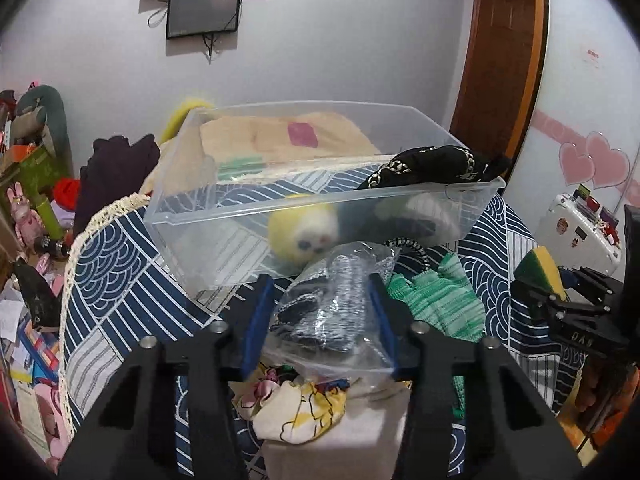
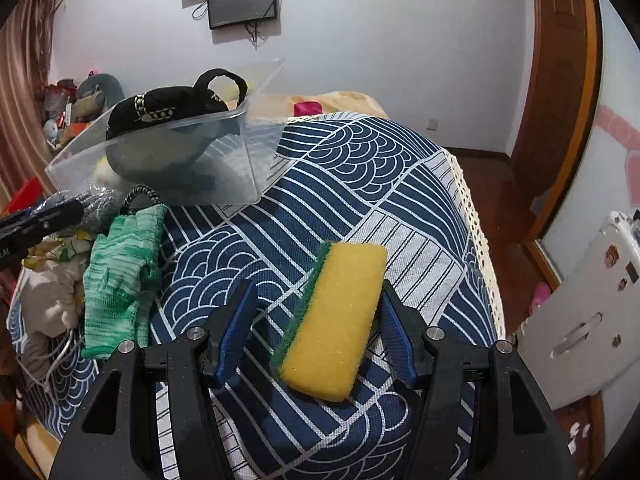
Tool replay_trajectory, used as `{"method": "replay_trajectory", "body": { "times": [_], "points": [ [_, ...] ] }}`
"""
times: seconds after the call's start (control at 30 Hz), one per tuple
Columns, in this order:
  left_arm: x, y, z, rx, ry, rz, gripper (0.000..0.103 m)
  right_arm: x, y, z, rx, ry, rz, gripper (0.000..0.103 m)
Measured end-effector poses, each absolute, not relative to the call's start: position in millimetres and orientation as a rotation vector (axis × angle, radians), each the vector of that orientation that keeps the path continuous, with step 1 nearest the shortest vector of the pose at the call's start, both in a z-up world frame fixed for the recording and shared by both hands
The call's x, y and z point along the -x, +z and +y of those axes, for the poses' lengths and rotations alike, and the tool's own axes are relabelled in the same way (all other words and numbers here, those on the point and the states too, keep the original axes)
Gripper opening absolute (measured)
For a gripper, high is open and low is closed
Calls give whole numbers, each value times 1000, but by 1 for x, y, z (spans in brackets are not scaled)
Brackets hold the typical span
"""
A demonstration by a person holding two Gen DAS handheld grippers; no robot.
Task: Organize soft objects
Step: 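Grasp the clear plastic bag with left tool while right tool grasps the sponge, then drop the plastic bag in the box with left tool while right carries the sponge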
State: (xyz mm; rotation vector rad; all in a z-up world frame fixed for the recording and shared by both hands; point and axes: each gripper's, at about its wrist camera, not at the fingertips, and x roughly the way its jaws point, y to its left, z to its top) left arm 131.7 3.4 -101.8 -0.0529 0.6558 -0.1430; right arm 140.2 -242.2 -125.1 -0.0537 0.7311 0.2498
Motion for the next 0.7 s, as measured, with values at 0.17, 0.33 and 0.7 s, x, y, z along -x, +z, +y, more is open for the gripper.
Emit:
{"method": "replay_trajectory", "body": {
  "times": [0.17, 0.33, 0.7],
  "points": [
    [-124, -97, 6, 60, -138, 637, 29, -140, -118, -243, -14, 318, 738, 29],
    [-113, -87, 10, 67, -129, 607, 24, -132, -108, -232, 0, 339, 701, 28],
    [-87, -53, 21, 73, -123, 499, 24, -136, -62, -208, 18, 397, 550, 28]
  ]
}}
